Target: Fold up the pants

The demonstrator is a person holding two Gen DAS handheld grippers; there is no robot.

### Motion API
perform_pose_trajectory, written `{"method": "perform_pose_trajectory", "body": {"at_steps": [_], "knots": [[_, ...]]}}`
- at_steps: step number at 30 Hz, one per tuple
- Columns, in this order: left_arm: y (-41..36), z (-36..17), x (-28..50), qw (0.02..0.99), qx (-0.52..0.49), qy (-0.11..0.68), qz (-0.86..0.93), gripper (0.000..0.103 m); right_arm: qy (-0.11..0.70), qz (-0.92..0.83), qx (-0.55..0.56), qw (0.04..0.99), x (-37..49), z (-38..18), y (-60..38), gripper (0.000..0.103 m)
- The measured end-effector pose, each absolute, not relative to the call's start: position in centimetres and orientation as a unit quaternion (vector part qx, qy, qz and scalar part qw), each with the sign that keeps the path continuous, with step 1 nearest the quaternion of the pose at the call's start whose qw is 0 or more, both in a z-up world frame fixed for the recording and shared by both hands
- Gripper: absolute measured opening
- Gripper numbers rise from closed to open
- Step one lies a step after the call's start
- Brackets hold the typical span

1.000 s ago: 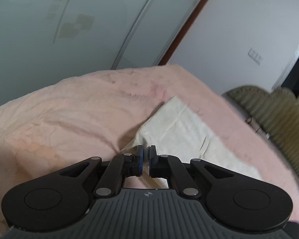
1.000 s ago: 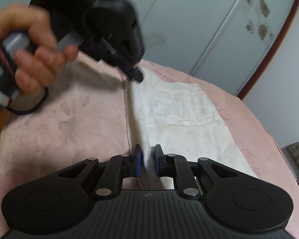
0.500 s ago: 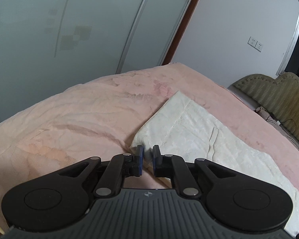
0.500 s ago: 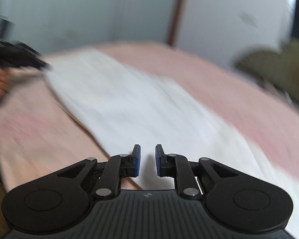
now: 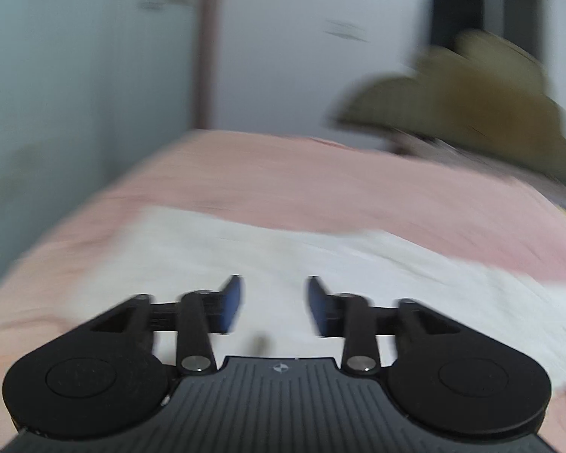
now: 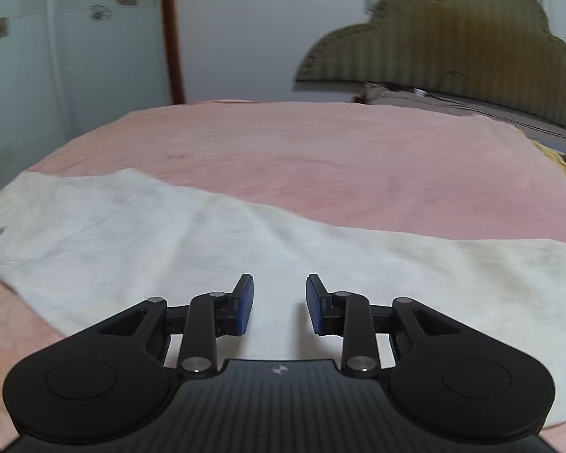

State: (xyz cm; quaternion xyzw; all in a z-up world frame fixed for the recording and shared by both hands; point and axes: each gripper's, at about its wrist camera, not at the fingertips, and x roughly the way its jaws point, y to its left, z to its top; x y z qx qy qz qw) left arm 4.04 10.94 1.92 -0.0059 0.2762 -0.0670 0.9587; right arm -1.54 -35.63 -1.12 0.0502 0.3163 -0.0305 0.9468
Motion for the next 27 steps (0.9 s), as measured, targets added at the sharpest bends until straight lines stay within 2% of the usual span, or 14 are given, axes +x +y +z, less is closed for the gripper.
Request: {"method": "perform_pose_trajectory", "body": {"at_steps": [6,10,13,17,18,20,21,22,25,27], "knots": [[0.4,-1.0,5.8,0.933,0.071,0.302,-0.184,0.053,0.362,-0.125,0.077,0.921,-0.4,-3.1,-45.4,0.03],[-3.2,-3.5,6.8,0.922,0.105,0.322,-0.186,0.054,0.335,-0.179,0.168,0.91,-0.2,-4.5,-52.2,0.029],[-3.7,-4.2,6.4,0.924,0.106,0.32,-0.181,0.054,0.278,-0.186,0.293,0.896,-2.0,-4.9,-55.4,0.03],[-4.7,-3.7,5.6,0.928,0.111,0.302,-0.187,0.057,0.277,-0.184,0.25,0.909,-3.7,-3.1,-52.9,0.032],[-5.2,-3.4,5.6,0.928,0.113,0.299,-0.193,0.058,0.286,-0.163,0.242,0.913,-4.5,-2.8,-52.1,0.036],[-6.2,-3.3,4.8,0.927,0.119,0.293,-0.202,0.062,0.302,-0.12,0.242,0.914,-5.7,-2.7,-50.6,0.051],[-6.6,-3.5,4.5,0.926,0.123,0.291,-0.206,0.063,0.316,-0.097,0.237,0.914,-6.3,-2.8,-49.8,0.064],[-7.2,-3.7,4.4,0.925,0.128,0.29,-0.21,0.064,0.329,-0.082,0.222,0.914,-6.9,-3.1,-49.0,0.069],[-8.2,-5.1,4.2,0.922,0.15,0.289,-0.209,0.064,0.38,-0.099,0.103,0.914,-8.3,-3.9,-46.2,0.069],[-8.2,-6.0,3.9,0.924,0.158,0.286,-0.201,0.065,0.36,-0.13,0.082,0.92,-10.2,-3.4,-45.8,0.072]]}}
